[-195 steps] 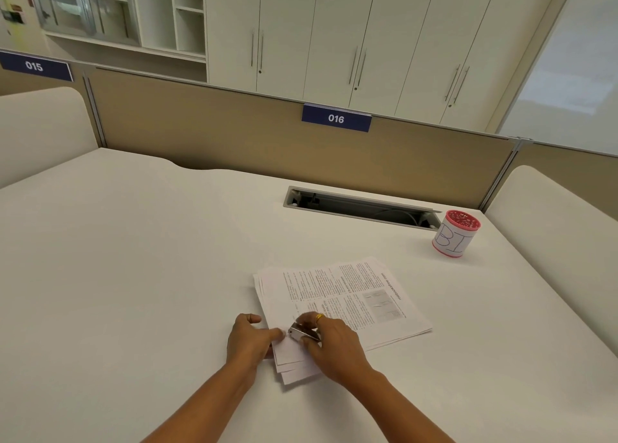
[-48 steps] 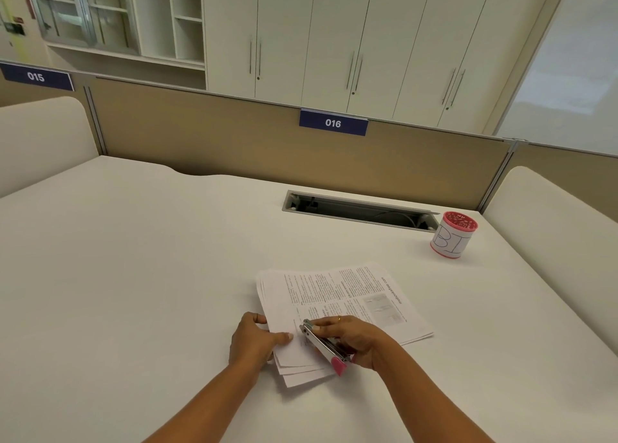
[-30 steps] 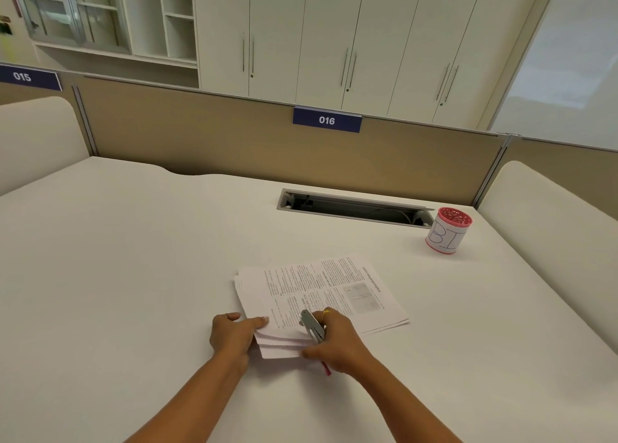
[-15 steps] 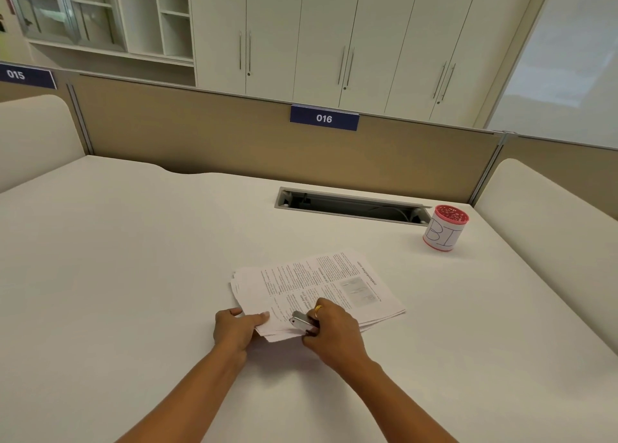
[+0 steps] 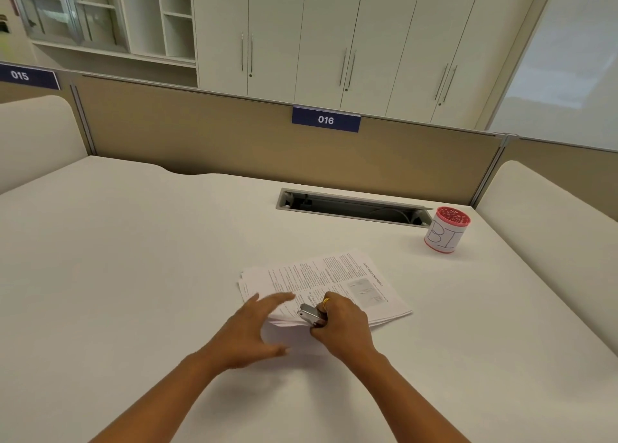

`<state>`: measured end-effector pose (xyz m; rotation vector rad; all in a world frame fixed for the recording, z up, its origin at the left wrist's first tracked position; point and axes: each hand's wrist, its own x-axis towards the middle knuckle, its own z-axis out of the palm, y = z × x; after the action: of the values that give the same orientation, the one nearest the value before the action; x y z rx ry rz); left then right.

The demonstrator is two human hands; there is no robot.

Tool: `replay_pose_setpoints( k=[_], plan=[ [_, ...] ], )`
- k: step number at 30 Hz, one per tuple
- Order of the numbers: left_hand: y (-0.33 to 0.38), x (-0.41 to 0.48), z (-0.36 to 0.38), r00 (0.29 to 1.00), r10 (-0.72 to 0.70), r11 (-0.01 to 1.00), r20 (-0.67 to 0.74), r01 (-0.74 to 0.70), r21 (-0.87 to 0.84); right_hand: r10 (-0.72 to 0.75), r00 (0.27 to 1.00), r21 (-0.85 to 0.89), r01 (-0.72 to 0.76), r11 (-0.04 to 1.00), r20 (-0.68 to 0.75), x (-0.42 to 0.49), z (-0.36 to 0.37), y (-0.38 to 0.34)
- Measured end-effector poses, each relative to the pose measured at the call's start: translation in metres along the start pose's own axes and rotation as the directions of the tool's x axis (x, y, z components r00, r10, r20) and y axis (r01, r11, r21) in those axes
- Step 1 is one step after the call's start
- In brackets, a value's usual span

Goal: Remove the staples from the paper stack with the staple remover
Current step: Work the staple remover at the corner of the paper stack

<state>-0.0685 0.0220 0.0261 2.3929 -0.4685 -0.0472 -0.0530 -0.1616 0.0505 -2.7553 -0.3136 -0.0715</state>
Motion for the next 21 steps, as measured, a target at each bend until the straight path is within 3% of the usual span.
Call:
replay_pose_setpoints(
  k=[4, 6, 8, 10, 11, 13, 15, 17, 19, 21],
  plan=[
    [0.002, 0.013, 0.009, 0.992, -0.030, 0.968, -0.124, 0.059, 0.244, -0.005, 1.000, 0.014, 0.005, 1.000, -0.011, 0.001, 0.001, -0.002],
    [0.005, 0.017, 0.008, 0.982, -0.004, 0.963, -0.188, 0.054, 0.263, -0.012, 0.999, 0.062, 0.015, 0.998, -0.042, 0.000, 0.000, -0.001],
    [0.008, 0.021, 0.007, 0.973, -0.001, 0.970, -0.232, 0.057, 0.235, 0.007, 0.995, 0.167, 0.010, 0.986, -0.101, -0.001, -0.001, -0.003],
    [0.013, 0.025, 0.005, 0.959, -0.014, 0.980, -0.282, 0.070, 0.188, 0.108, 0.982, 0.402, -0.037, 0.915, -0.154, -0.004, -0.004, -0.006],
    [0.015, 0.027, 0.003, 0.948, -0.032, 0.985, -0.316, 0.083, 0.151, 0.186, 0.972, 0.558, -0.075, 0.827, -0.144, -0.005, -0.008, -0.008],
    [0.019, 0.031, -0.004, 0.913, -0.096, 0.989, -0.396, 0.132, 0.065, 0.329, 0.944, 0.819, -0.181, 0.545, -0.010, -0.005, -0.016, -0.011],
    [0.023, 0.036, -0.013, 0.868, -0.178, 0.981, -0.463, 0.194, -0.013, 0.433, 0.884, 0.902, -0.320, 0.291, 0.175, -0.004, -0.022, -0.009],
    [0.028, 0.041, -0.020, 0.833, -0.251, 0.967, -0.493, 0.243, -0.082, 0.494, 0.823, 0.925, -0.369, 0.090, 0.281, -0.002, -0.025, -0.006],
    [0.033, 0.045, -0.025, 0.803, -0.325, 0.946, -0.500, 0.279, -0.167, 0.537, 0.791, 0.945, -0.324, -0.039, 0.293, 0.000, -0.025, -0.003],
    [0.037, 0.048, -0.029, 0.759, -0.416, 0.904, -0.501, 0.288, -0.315, 0.551, 0.774, 0.943, -0.321, -0.084, 0.312, 0.000, -0.025, -0.002]
  ],
)
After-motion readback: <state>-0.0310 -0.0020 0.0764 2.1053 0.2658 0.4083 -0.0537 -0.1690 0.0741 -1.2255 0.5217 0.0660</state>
